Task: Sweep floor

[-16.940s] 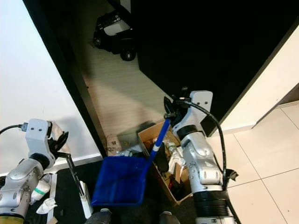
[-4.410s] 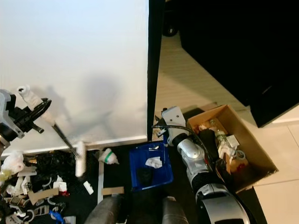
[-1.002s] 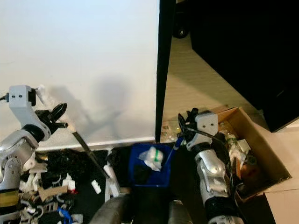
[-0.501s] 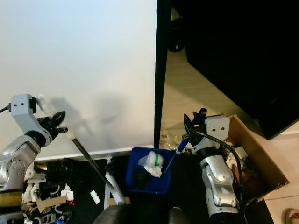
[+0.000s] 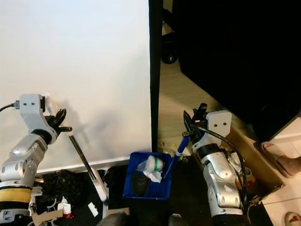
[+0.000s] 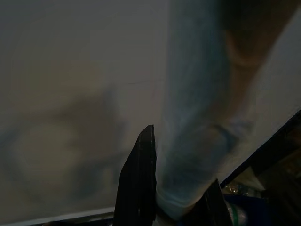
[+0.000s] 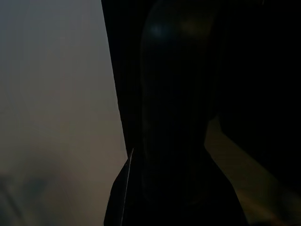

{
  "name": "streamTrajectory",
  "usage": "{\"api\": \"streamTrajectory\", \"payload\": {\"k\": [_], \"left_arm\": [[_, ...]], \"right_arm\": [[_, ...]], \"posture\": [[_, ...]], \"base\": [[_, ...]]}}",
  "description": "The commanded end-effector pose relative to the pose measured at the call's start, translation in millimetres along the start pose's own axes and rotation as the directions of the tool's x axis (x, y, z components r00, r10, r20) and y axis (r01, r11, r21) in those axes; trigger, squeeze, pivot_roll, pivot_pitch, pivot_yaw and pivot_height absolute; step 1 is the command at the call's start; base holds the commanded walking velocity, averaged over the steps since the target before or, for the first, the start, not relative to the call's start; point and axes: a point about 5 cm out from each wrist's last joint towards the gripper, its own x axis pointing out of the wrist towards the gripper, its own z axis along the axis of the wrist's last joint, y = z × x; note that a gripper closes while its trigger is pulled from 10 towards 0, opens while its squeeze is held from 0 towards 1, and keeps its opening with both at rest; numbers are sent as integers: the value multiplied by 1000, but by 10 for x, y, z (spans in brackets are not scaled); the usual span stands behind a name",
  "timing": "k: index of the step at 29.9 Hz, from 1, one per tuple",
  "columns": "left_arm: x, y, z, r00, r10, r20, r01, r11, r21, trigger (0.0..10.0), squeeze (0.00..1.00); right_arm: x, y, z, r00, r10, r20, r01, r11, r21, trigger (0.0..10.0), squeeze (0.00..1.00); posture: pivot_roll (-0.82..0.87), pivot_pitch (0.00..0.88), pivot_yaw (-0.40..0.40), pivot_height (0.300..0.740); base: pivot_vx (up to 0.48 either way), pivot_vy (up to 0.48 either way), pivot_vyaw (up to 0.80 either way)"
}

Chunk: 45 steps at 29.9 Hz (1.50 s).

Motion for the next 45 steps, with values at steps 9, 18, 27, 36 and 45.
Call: {"api": "streamTrajectory", "payload": {"k": [9,18,27,36,45], "left_arm": [[118,-113,-53,1000,-6,22,4,994,111,10000,0],[117,-153,-79,999,-31,30,27,993,111,10000,0],[122,-163,-67,998,-44,50,38,993,112,10000,0],[114,-153,-70,998,-45,54,39,993,113,10000,0],[111,-159,-70,997,-49,59,42,993,112,10000,0]], "right_arm": [[89,84,-94,999,24,-33,-23,999,35,10000,0],[106,85,-92,999,29,-33,-27,999,39,10000,0],[109,66,-97,999,23,-31,-22,999,37,10000,0],[103,57,-107,999,22,-33,-21,999,38,10000,0],[101,57,-111,999,24,-35,-23,999,37,10000,0]], "posture": [[37,82,75,740],[39,83,71,740],[44,90,70,740],[49,90,70,740],[49,95,70,740]], "base": [[0,0,0],[0,0,0],[0,-312,0],[0,-369,0],[0,-363,0]]}}
